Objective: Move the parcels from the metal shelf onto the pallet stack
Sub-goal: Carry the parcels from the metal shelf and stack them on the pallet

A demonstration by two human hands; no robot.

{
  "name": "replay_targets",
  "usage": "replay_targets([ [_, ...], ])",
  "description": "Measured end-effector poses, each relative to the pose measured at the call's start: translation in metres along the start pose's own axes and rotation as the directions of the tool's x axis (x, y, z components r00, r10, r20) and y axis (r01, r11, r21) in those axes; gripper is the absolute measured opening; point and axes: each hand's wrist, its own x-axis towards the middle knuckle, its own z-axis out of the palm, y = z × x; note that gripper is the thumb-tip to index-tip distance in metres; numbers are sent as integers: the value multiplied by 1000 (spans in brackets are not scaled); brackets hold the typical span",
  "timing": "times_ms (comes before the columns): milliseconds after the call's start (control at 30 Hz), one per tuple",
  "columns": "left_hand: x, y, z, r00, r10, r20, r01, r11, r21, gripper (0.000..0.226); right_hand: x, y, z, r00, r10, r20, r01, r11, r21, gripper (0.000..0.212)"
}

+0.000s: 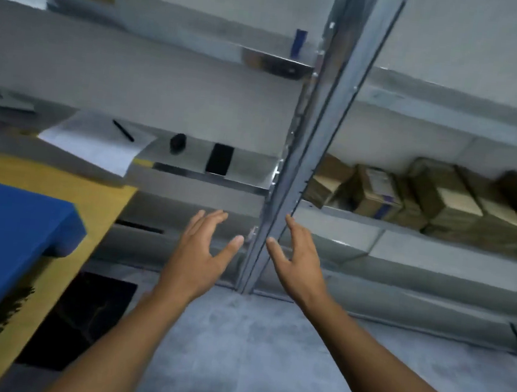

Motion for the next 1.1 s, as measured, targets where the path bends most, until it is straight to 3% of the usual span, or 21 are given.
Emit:
replay_targets([
  [300,59,134,194,951,166,259,-141,984,-112,75,3,147,-168,941,212,-265,-199,977,74,70],
  [467,81,185,274,901,244,357,-202,968,-152,57,2,203,-232,884,288,-368,-271,958,99,69],
  [633,112,221,342,875,264,406,-206,961,-181,56,23,251,-297,800,331,-500,-325,940,102,65],
  [833,169,254,428,877,252,408,-179,962,-209,59,79,297,-338,778,366,-510,-363,925,109,66],
  [1100,241,281,518,921,112,372,-23,971,-236,71,150,353,-364,783,441,-438,-420,895,151,63],
])
